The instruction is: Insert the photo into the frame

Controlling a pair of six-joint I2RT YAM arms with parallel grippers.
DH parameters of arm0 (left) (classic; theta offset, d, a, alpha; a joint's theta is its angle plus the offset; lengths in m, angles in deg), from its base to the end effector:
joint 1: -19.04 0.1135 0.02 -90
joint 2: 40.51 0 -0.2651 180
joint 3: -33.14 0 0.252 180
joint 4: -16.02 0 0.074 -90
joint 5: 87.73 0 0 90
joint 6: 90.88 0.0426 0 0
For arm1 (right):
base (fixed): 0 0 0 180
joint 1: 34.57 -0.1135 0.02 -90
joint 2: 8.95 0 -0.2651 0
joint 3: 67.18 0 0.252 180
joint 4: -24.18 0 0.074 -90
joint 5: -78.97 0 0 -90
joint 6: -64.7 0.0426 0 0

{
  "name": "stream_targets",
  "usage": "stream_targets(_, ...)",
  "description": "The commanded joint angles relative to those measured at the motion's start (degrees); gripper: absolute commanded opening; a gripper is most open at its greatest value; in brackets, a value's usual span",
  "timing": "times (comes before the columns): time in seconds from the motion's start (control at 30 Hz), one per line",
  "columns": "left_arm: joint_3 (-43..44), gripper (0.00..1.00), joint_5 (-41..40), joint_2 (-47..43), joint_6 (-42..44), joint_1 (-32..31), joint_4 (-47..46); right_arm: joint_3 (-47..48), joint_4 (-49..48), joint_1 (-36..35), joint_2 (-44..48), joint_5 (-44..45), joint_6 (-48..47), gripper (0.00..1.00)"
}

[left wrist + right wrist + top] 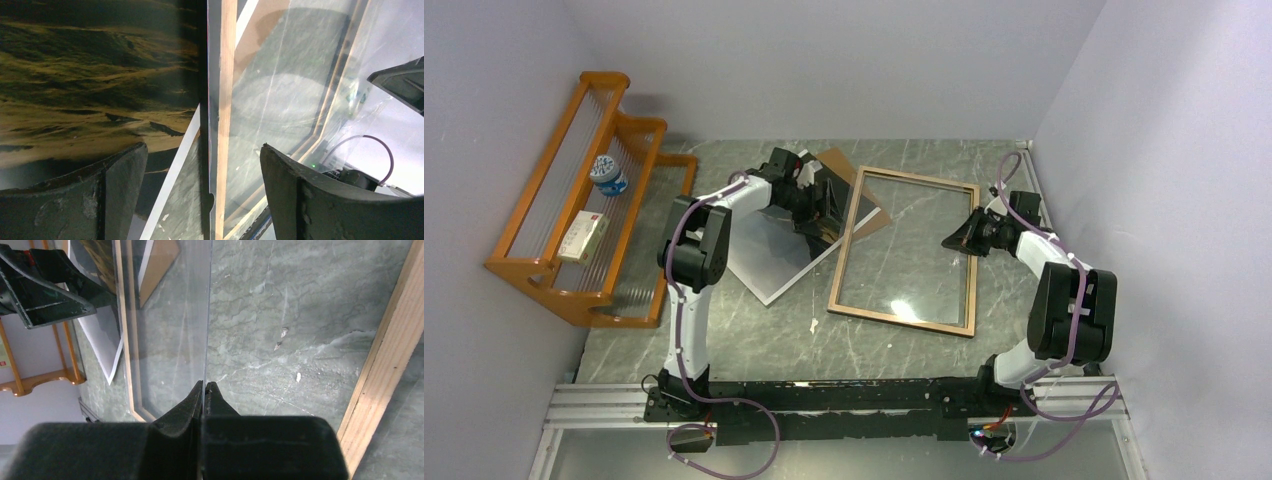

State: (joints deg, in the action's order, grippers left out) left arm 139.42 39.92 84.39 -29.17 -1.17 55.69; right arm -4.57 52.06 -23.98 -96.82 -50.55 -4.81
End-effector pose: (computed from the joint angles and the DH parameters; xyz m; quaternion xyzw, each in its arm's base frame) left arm 0.4294 -0.1858 0.1588 0.0238 0.9144 -0.3892 0.1083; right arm 0.3020 -0.0289 0.1854 0.1362 0.8888 0.3452 0.2687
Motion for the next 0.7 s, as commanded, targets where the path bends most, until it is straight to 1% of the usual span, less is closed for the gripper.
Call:
stream_targets(0.0, 2.8, 0.87, 0.8, 1.1, 1.5, -1.0, 0.6, -0.4, -1.8, 1.0, 3.2, 0.6, -2.8, 0.00)
stream_targets(0.17, 4.6, 0.84, 0.7, 2.4, 1.6, -1.9, 1.1, -0.1, -2.2, 1.9, 2.9, -1.1, -4.3, 0.00)
stream_targets(0.4, 7.8, 0.82, -1.5, 5.1, 1.4, -3.1, 3.6, 1.7, -1.1, 2.3, 1.0, -1.0, -6.5, 0.00)
stream_targets(0.67, 9.3, 0.80, -3.8, 6.8, 1.8, -3.8, 5.5, 3.5, 0.1, 2.8, -0.7, 0.0, -8.0, 0.00)
